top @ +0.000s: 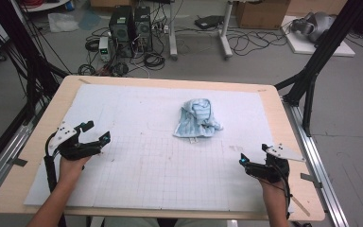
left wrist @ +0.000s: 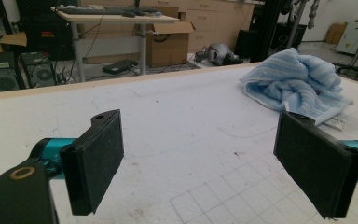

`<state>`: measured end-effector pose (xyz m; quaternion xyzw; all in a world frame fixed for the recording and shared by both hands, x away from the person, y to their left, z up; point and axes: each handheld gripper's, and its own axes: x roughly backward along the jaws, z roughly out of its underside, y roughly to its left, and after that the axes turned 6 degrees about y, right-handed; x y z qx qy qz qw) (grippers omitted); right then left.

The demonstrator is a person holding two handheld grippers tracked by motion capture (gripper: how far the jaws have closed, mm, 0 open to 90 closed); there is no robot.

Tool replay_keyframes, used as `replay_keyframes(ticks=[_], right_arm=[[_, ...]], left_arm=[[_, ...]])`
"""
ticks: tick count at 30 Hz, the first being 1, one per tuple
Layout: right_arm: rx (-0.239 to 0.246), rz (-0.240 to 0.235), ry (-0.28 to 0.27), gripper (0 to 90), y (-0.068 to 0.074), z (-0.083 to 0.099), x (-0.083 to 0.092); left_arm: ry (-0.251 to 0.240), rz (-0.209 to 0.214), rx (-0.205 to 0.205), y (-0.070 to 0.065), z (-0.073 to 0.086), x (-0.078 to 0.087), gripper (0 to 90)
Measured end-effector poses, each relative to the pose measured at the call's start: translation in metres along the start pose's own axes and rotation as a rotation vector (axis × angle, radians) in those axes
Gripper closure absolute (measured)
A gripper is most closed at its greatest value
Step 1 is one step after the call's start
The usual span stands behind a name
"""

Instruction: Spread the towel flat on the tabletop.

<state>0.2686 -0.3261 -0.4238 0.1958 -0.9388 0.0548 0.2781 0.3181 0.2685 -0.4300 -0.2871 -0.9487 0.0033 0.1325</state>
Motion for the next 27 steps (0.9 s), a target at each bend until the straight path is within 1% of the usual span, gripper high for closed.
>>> replay_keyframes(ticks=[3,6,9,11,12,13,15,17,19,20,22,23,24,27], right_arm=[[-0.002,-0.001,-0.003,8.4,-0.001,0.001,0.000],[-0.022,-0.008,-0.014,8.4,-0.002,0.001,0.001],[-0.016,-0.015,-0.018,8.4,-0.003,0.000,0.000],[-0.020,-0.021,-0.011,8.4,-0.003,0.001,-0.002],[-0.020,-0.021,-0.011,8.4,-0.003,0.001,-0.002],[-0.015,-0.020,-0.014,8.4,-0.003,0.001,-0.001],[-0.013,-0.020,-0.016,8.4,-0.003,0.001,0.000],[-0.012,-0.019,-0.019,8.3,-0.002,0.000,0.000],[-0.004,-0.027,-0.009,8.3,-0.002,-0.001,-0.001],[0.002,-0.030,-0.008,8.3,-0.002,-0.001,-0.003],[-0.005,-0.034,0.003,8.3,0.001,-0.002,-0.004],[-0.006,-0.036,0.004,8.3,0.003,-0.002,-0.005],[0.004,-0.044,0.003,8.3,0.006,-0.003,-0.005],[0.007,-0.052,0.001,8.3,0.009,-0.005,-0.007]], left_arm=[[0.003,0.002,-0.001,0.000,0.000,0.000,16.3],[0.000,-0.001,-0.007,-0.001,0.000,-0.001,16.3],[0.001,0.006,-0.020,0.000,0.001,-0.003,16.3],[0.003,0.002,-0.033,0.000,0.002,-0.003,16.4],[0.008,0.009,-0.033,0.001,0.003,-0.003,16.4],[0.010,0.017,-0.030,0.001,0.003,-0.003,17.4],[0.018,0.021,-0.017,0.000,0.004,-0.002,17.7],[0.015,0.021,0.004,0.001,0.003,-0.002,17.8],[0.024,0.020,0.021,0.002,0.002,-0.001,16.3],[0.020,0.012,0.031,0.002,0.001,0.000,15.6],[0.011,0.017,0.041,0.002,0.001,0.004,15.8],[0.005,0.015,0.042,0.002,0.001,0.005,15.8],[0.005,0.015,0.043,0.002,0.002,0.007,15.8],[0.008,0.019,0.038,0.004,0.003,0.009,15.8]])
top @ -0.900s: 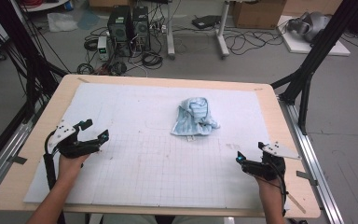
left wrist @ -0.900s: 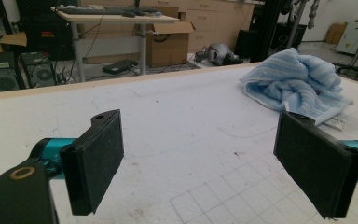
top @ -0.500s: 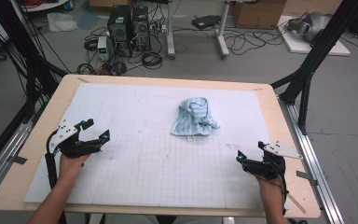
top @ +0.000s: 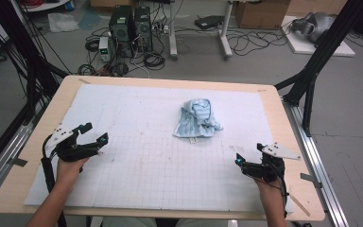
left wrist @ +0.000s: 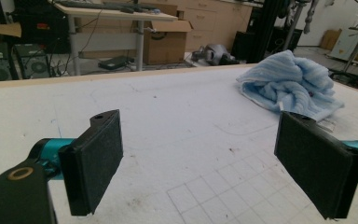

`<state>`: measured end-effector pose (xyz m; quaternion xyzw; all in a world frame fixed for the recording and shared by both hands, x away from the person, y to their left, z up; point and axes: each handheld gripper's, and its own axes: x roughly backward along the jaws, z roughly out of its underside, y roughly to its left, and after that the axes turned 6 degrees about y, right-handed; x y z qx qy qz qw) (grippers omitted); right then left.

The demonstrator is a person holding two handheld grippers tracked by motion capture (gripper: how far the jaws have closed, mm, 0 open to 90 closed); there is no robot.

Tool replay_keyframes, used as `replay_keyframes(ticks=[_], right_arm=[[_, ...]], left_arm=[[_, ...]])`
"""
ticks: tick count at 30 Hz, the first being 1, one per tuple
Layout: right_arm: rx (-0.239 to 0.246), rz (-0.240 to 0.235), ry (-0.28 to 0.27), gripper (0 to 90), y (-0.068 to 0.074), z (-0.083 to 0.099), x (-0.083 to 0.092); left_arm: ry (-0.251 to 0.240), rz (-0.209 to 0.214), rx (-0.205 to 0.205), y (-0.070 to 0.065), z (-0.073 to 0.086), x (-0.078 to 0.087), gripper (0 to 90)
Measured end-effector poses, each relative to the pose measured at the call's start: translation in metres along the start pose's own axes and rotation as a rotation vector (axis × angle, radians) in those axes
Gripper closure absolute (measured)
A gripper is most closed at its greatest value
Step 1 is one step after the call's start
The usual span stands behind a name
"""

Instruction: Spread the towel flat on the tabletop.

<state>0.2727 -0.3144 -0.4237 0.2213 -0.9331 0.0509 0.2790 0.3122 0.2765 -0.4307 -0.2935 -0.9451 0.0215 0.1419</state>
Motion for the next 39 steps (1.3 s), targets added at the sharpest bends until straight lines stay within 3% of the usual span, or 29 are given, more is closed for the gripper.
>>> replay_keyframes(ticks=[6,10,25,32,38,39], right_arm=[[0.020,-0.033,-0.006,8.4,0.009,-0.008,-0.005],[0.032,-0.083,0.000,8.4,0.018,-0.014,-0.009],[0.054,-0.149,-0.030,8.4,0.037,-0.033,-0.015],[0.083,-0.171,-0.033,9.0,0.049,-0.064,-0.041],[0.112,-0.170,0.011,14.0,0.055,-0.088,-0.067],[0.118,-0.171,0.033,15.2,0.056,-0.097,-0.078]], left_arm=[[-0.007,0.006,0.009,-0.002,0.001,0.000,15.8],[0.012,0.013,0.004,-0.002,0.003,-0.001,15.8],[0.016,0.024,-0.002,-0.007,0.004,-0.002,15.9],[0.024,0.016,0.007,-0.005,0.005,-0.001,16.0],[0.028,0.021,0.004,-0.006,0.005,-0.003,16.0],[0.030,0.024,0.007,-0.007,0.005,-0.003,16.1]])
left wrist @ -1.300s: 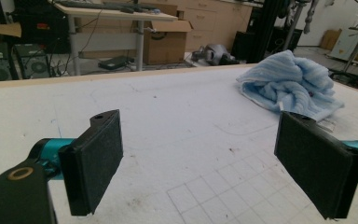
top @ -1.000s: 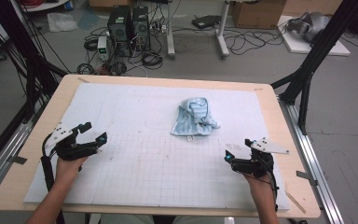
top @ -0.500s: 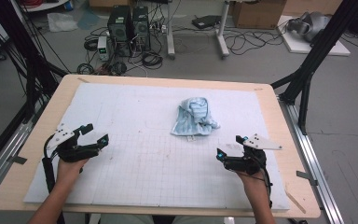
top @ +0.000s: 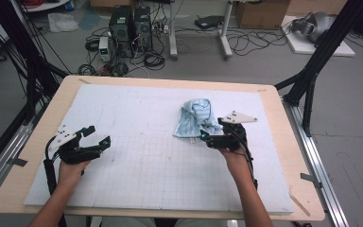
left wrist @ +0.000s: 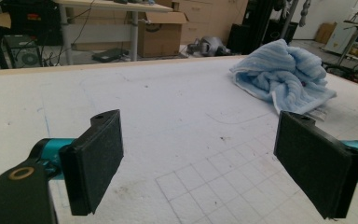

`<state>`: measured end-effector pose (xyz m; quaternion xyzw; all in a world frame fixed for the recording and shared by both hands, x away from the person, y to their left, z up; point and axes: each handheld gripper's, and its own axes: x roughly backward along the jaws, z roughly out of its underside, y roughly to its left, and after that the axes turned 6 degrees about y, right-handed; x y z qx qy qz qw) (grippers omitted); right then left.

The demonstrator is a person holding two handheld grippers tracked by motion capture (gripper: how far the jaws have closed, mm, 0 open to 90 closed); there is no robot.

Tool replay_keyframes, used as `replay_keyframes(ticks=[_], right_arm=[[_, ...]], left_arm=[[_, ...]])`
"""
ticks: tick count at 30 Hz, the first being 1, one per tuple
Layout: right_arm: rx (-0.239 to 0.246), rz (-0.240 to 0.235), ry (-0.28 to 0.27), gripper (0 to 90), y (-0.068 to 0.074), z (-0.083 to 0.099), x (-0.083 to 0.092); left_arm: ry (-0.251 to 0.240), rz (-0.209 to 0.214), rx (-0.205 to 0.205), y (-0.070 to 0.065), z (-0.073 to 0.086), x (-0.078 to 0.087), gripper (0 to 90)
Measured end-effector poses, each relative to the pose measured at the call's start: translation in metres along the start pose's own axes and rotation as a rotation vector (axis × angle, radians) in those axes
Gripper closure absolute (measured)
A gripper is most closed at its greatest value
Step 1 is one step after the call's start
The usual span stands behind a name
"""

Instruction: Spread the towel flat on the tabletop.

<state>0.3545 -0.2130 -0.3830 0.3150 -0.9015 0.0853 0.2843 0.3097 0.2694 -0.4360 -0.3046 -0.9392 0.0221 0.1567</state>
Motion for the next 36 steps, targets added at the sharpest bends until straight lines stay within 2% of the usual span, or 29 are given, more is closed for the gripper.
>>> replay_keyframes(ticks=[7,8,9,12,14,15,16,17,18,22,25,26,27,30,31,34,36], right_arm=[[0.000,0.007,0.034,21.2,-0.005,-0.027,-0.030],[0.011,0.005,0.045,28.0,-0.005,-0.035,-0.038],[0.011,0.005,0.045,28.0,-0.005,-0.035,-0.038],[0.016,0.023,0.068,28.9,-0.005,-0.047,-0.053],[0.026,0.058,0.100,28.9,-0.007,-0.049,-0.062],[0.026,0.058,0.100,28.9,-0.007,-0.049,-0.062],[0.021,0.088,0.128,28.0,-0.010,-0.051,-0.070],[0.021,0.088,0.128,28.0,-0.010,-0.051,-0.070],[-0.001,0.118,0.143,27.4,-0.013,-0.049,-0.077],[-0.029,0.174,0.220,27.0,-0.022,-0.040,-0.092],[-0.039,0.181,0.235,27.6,-0.025,-0.037,-0.096],[-0.042,0.187,0.242,29.1,-0.026,-0.037,-0.097],[-0.028,0.200,0.268,35.8,-0.027,-0.035,-0.101],[-0.024,0.212,0.297,39.3,-0.029,-0.032,-0.104],[-0.016,0.220,0.322,43.4,-0.031,-0.030,-0.108],[-0.010,0.220,0.330,48.1,-0.030,-0.029,-0.111],[-0.009,0.208,0.338,56.0,-0.028,-0.028,-0.113]], left_arm=[[0.000,0.000,0.006,0.001,0.000,0.000,16.1],[-0.003,-0.003,0.008,0.002,0.001,0.000,16.1],[-0.003,-0.003,0.008,0.002,0.001,0.000,16.1],[-0.002,-0.004,0.011,0.003,0.001,0.000,16.1],[-0.002,-0.003,0.011,0.003,0.001,0.000,16.1],[-0.002,-0.003,0.011,0.003,0.001,0.000,16.1],[-0.002,-0.003,0.011,0.003,0.001,0.000,16.1],[-0.002,-0.004,0.012,0.002,0.001,0.000,16.1],[-0.003,-0.004,0.012,0.002,0.001,0.000,16.1],[-0.002,-0.003,0.017,0.003,0.001,0.000,16.1],[0.000,-0.003,0.019,0.004,0.001,-0.001,16.1],[0.001,-0.003,0.019,0.004,0.001,-0.001,16.1],[0.002,-0.002,0.021,0.004,0.001,-0.001,16.1],[0.005,-0.001,0.023,0.003,0.001,-0.002,16.1],[0.006,0.002,0.022,0.003,0.001,-0.002,16.1],[0.004,0.002,0.025,0.002,0.001,-0.002,16.1],[0.003,0.003,0.027,0.002,0.001,-0.002,16.2]])
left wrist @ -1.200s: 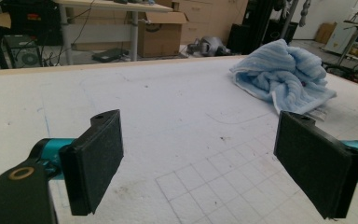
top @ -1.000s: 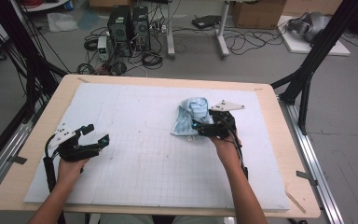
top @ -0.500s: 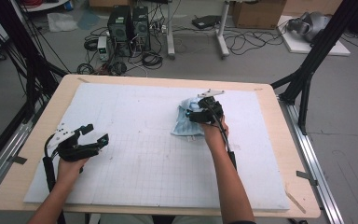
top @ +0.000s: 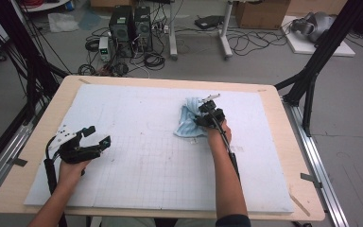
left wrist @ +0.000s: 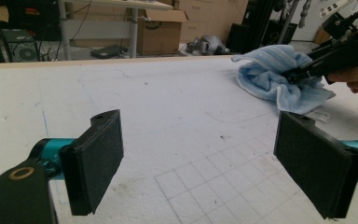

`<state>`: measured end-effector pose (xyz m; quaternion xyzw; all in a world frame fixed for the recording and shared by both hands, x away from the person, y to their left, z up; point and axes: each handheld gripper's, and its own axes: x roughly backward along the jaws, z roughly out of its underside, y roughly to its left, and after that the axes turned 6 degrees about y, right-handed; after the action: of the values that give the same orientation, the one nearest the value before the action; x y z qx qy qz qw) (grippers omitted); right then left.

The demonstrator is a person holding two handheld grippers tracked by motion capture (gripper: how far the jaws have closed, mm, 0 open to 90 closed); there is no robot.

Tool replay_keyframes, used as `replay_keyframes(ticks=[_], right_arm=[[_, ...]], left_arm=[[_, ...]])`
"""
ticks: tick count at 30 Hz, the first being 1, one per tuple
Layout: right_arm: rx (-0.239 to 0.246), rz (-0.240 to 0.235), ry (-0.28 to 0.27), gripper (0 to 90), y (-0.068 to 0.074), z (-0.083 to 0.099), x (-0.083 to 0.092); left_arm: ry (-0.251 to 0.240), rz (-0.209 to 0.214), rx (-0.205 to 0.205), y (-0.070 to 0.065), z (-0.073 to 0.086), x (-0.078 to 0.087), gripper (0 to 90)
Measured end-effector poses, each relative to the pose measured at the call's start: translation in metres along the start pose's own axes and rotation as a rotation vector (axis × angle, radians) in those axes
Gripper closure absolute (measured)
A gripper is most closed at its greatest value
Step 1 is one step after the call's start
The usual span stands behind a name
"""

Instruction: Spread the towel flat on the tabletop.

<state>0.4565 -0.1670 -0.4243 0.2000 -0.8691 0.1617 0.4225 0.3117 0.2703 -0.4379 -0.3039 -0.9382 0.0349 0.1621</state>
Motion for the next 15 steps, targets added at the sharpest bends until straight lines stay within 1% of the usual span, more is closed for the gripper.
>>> replay_keyframes(ticks=[1,2,4,6,7,8,9,10,11,12,13,14,15], right_arm=[[-0.007,-0.008,0.002,59.8,0.001,0.000,0.000],[-0.018,-0.055,0.002,63.3,0.000,0.000,0.003],[-0.027,-0.110,-0.004,64.2,0.000,0.001,0.007],[-0.015,-0.162,-0.013,64.3,0.001,0.001,0.011],[-0.015,-0.162,-0.013,64.3,0.001,0.001,0.011],[-0.015,-0.213,-0.035,64.3,0.006,0.002,0.015],[-0.015,-0.213,-0.035,64.3,0.006,0.002,0.015],[-0.011,-0.240,-0.039,64.3,0.010,0.001,0.017],[0.017,-0.270,-0.044,64.3,0.020,0.001,0.019],[0.023,-0.281,-0.046,64.3,0.024,0.001,0.020],[0.023,-0.281,-0.046,64.3,0.024,0.001,0.020],[0.038,-0.318,-0.052,64.3,0.034,0.001,0.023],[0.040,-0.340,-0.056,64.3,0.039,0.001,0.024]], left_arm=[[0.000,0.001,0.000,0.000,0.000,0.000,16.2],[0.001,-0.003,0.003,0.001,0.000,0.000,16.3],[-0.001,-0.003,0.006,0.002,0.000,0.000,16.3],[-0.002,-0.006,0.008,0.003,0.000,0.000,16.3],[0.000,-0.006,0.008,0.003,0.000,0.001,16.3],[-0.001,-0.009,0.012,0.003,0.000,0.001,16.3],[-0.002,-0.009,0.015,0.003,0.000,0.001,16.3],[-0.001,-0.009,0.015,0.003,0.000,0.001,16.4],[0.003,-0.009,0.010,0.003,0.000,0.001,16.4],[0.000,-0.009,0.015,0.003,0.000,0.001,16.4],[0.000,-0.009,0.015,0.003,0.000,0.001,16.4],[0.000,-0.010,0.014,0.003,0.000,0.001,16.4],[-0.001,-0.010,0.015,0.003,0.000,0.001,16.4]])
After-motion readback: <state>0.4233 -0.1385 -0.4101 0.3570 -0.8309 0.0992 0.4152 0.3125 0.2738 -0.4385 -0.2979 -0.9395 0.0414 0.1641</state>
